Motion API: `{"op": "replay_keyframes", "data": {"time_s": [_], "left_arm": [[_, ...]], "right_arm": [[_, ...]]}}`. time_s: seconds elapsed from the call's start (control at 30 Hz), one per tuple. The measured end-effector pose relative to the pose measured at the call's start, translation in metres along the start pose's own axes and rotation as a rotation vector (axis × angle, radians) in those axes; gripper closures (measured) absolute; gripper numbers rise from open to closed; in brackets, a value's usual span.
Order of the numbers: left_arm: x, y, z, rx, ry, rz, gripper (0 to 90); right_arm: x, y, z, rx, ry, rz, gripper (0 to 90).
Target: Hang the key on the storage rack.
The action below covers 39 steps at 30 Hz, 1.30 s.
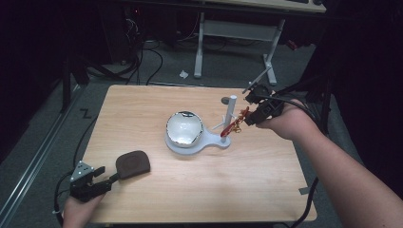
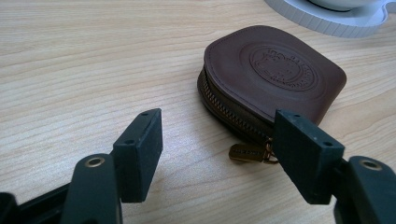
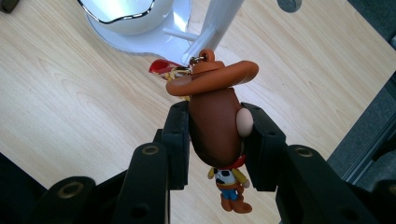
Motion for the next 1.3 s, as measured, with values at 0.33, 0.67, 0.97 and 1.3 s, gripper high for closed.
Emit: {"op": "replay_keyframes", "data": {"time_s": [0.33, 0.67, 0.97, 1.3], "left_arm": [[0.0002, -0.0005, 0.0002, 0.000, 0.000, -0.001, 34.3], [0.0013, -0.0005, 0.0010, 0.004, -0.004, -0.007, 34.6], [0.0017, -0.0002, 0.0011, 0.005, -0.004, -0.009, 34.8], [0.0010, -0.0004, 0.0012, 0.006, -0.001, -0.010, 35.0]], "right_arm": [[-0.0018, 0.0007, -0.0070, -0.002, 0.003, 0.017, 65.3], [-0.0089, 0.0018, -0.0079, -0.007, 0.024, 0.021, 65.4], [-0.0052, 0.0017, -0.0100, -0.011, 0.009, 0.017, 65.3], [0.0011, -0.0003, -0.0104, -0.019, 0.003, 0.011, 65.3]]}}
Point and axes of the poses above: each handheld gripper's, and its own axes: y roughly forward along the jaws, z roughly out of its underside, x roughly to its left, the point moved 5 cm from there along y, roughly forward along the jaws, and after that the axes turned 11 degrees about -y, right-handed, at the moved point
